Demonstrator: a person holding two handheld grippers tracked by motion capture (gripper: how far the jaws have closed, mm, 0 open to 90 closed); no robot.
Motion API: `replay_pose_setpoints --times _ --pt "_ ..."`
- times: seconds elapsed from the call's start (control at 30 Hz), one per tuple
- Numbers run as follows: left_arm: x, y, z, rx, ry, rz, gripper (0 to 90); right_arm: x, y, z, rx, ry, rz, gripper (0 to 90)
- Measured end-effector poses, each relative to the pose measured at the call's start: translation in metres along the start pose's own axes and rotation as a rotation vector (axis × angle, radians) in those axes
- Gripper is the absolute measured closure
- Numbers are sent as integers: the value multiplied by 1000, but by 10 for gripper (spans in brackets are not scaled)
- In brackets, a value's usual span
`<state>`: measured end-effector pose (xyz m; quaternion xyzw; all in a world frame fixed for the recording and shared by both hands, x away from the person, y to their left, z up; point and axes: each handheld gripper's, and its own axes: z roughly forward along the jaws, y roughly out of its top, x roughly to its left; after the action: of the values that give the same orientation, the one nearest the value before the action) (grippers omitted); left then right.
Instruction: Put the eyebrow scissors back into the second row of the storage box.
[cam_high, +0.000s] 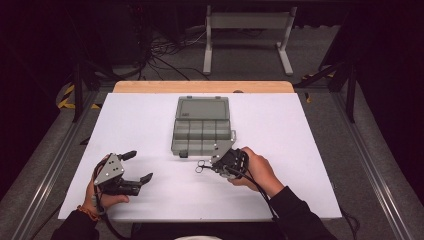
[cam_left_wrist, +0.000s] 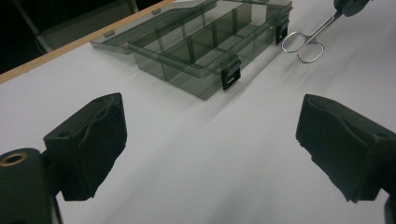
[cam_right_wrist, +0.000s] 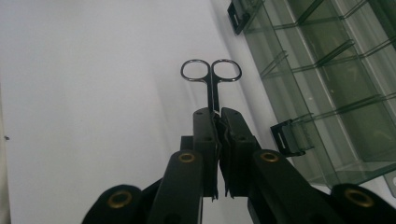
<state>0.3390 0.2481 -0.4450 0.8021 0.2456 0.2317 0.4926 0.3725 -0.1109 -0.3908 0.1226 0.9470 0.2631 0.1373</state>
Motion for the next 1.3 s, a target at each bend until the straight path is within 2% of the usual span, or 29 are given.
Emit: replay_pose_setpoints --times 0.73,1.03,1.2,1.3 --pt "0 0 0 -4 -3 2 92 -4 19 -26 -54 -29 -36 861" --pt "0 0 0 -7 -2 -2 91 -14 29 -36 -75 -49 -33 860" --pt "0 0 0 -8 -4 -4 91 -21 33 -38 -88 -47 -17 860" --pt "1 0 0 -9 -5 -5 91 -26 36 -37 -92 -52 -24 860"
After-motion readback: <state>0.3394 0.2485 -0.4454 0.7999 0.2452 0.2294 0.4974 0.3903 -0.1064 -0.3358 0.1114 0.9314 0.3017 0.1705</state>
